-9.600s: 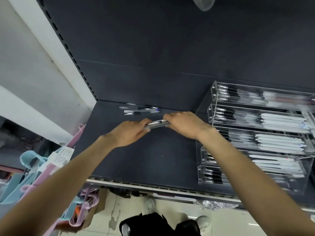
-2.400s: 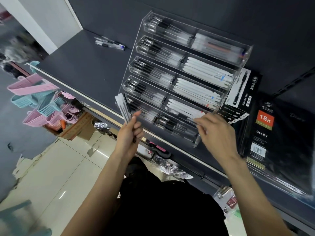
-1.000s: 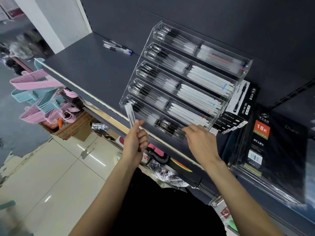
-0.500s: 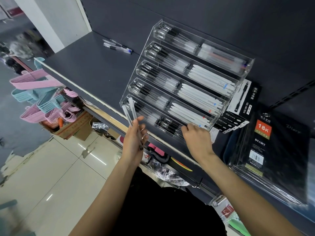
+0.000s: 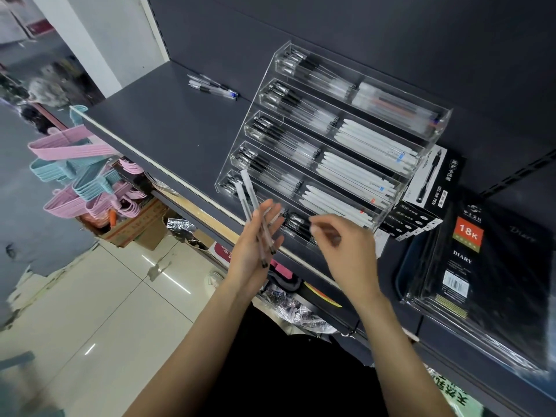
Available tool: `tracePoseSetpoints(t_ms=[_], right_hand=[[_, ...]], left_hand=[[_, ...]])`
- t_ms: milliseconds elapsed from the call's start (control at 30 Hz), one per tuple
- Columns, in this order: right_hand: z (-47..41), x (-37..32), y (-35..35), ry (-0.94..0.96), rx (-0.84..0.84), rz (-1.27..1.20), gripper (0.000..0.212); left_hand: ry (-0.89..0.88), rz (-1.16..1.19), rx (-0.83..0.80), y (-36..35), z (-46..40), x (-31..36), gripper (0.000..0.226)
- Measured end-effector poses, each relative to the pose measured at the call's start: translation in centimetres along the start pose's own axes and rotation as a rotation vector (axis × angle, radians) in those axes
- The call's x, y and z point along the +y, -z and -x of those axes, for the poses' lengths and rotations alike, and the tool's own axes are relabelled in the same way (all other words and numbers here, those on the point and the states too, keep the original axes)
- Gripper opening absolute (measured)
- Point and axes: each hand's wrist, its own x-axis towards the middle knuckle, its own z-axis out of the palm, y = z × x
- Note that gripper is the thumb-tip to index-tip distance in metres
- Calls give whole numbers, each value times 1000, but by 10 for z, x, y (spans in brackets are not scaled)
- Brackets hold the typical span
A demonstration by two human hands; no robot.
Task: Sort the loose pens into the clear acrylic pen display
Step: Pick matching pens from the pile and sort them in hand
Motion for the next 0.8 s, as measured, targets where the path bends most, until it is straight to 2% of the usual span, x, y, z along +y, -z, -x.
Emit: tracePoseSetpoints(t_ms=[67,133,267,400,467,600,667,800], right_hand=[[-2,-16,-7,-79,-115,-189,17],[-4,-24,-17,-132,-207,-269,18],[-7,-24,-28,-210,-228,-443,23],[-8,-16,-21,-264,-262,-486,23],[-8,-10,-7,-241,-205,-395,21],[-17,9,33,-41,9,79,19],[-29,18,52,41,95,213,21],[-67,27,84,148,246,394,22]], left_hand=[[9,-19,-43,-5,2,-2,34],[28,13,-111,-10,5,-3,35],[23,13,-164,-14,7,-6,38],[0,-190,-114,-4,4,-8,37],[-24,-217,-37,6,1,-6,34],[2,-91,76,26,-4,2,37],[1,-36,84,28,-7,6,39],[-80,-26,51,15,-20,19,27]])
